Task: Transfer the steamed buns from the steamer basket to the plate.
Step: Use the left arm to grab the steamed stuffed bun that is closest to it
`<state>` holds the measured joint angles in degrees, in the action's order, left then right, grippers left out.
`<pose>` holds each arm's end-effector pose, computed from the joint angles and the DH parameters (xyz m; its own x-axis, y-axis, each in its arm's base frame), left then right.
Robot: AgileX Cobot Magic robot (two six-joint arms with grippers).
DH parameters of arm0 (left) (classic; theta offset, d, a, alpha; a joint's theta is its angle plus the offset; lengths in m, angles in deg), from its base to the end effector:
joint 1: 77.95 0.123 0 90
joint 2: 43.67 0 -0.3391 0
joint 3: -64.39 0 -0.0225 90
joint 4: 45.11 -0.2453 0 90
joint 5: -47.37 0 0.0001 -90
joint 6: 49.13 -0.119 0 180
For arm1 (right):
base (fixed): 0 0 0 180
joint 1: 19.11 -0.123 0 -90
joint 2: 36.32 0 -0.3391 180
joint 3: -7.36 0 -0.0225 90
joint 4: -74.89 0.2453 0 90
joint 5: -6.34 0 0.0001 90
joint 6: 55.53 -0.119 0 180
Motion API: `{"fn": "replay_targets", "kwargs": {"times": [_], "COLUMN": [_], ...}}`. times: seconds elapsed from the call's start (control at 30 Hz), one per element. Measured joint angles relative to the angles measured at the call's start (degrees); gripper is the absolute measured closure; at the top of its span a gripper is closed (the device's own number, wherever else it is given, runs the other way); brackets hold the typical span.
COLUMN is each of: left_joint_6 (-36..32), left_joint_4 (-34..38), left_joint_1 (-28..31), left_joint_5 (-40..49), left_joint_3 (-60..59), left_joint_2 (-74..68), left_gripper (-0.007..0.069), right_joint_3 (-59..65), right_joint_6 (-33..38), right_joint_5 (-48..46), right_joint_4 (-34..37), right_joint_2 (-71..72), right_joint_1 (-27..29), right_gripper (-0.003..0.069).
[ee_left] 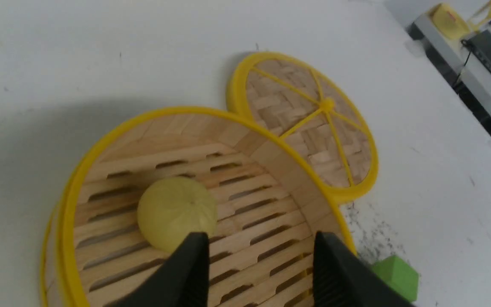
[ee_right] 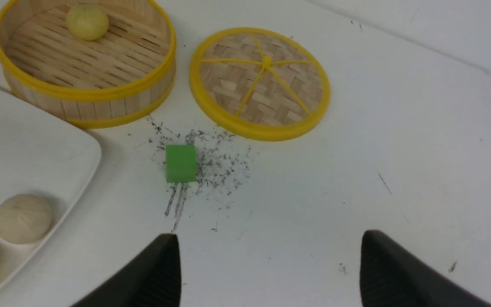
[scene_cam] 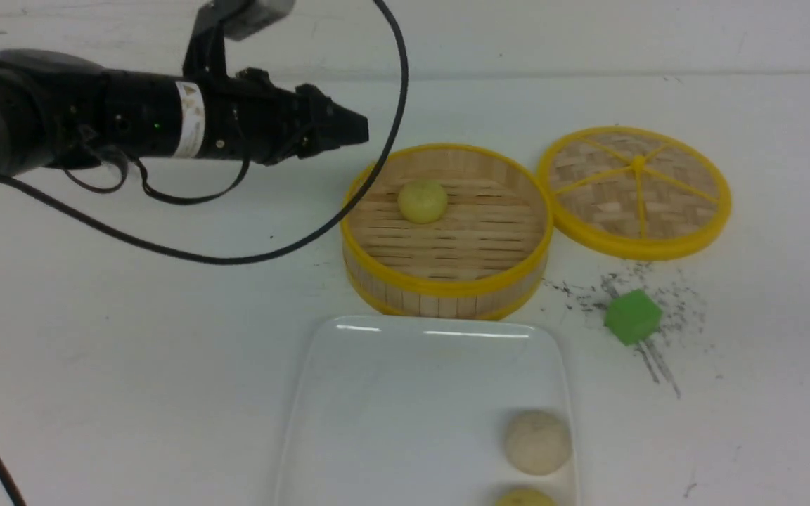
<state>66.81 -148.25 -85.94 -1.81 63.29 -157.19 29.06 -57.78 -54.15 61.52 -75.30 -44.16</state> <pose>0.4136 -0.1465 0.3012 -0.6964 0.0230 -0.7173 0.5854 0.5963 -0.5493 0.0461 -0.0049 0.4168 -0.4384 -0.2884 -0.8513 -0.2924 0.9414 -0.1683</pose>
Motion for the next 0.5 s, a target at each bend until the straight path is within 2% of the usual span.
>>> {"fn": "replay_targets", "kwargs": {"times": [0.5], "left_joint_6": [-0.8], "left_joint_4": [-0.3], "left_joint_1": [-1.5], "left_joint_5": [-3.3], "left_joint_3": [0.0], "left_joint_2": [1.8], "left_gripper": [0.0363], "right_joint_3": [0.0], "right_joint_6": [0.0], "right_joint_5": [0.2], "right_joint_4": [-1.6], "right_joint_2": [0.0], "right_joint_1": [0.0], "right_gripper": [0.0113]}}
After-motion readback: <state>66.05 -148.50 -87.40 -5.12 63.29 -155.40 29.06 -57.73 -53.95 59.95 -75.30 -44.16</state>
